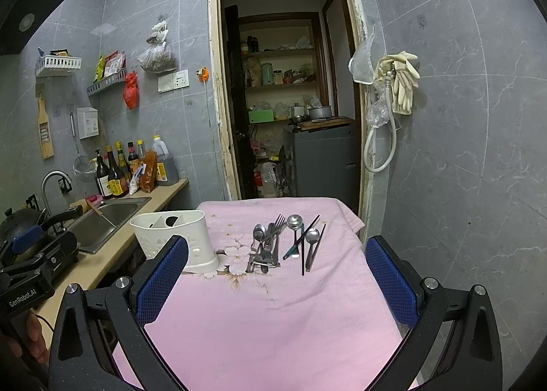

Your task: Organize utensils

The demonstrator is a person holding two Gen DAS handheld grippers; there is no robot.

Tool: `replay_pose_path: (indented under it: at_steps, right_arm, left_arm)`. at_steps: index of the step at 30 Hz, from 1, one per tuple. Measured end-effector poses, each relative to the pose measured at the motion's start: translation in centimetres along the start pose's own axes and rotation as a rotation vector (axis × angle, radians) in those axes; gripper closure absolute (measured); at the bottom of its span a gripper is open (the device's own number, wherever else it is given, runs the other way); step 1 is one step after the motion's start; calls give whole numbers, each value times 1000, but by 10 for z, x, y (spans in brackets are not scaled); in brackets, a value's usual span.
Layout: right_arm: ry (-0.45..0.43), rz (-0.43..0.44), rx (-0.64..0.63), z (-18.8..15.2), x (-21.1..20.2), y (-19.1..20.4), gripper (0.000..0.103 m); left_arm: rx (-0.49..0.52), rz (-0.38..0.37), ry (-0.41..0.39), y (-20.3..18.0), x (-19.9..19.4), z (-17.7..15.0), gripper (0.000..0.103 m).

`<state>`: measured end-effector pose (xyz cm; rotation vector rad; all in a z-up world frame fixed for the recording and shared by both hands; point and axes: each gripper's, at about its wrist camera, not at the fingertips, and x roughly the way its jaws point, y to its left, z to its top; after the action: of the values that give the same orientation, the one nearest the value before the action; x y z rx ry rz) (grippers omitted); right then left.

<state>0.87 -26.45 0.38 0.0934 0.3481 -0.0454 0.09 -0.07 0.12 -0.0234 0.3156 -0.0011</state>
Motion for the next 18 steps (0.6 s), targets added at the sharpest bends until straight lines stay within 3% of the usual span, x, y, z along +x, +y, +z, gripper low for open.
replay_pose_path:
  at_steps: [18]
  right_arm:
    - [2, 5, -3, -2, 4, -1, 1]
  left_arm:
    - [-4, 0, 6, -6, 0, 0, 1]
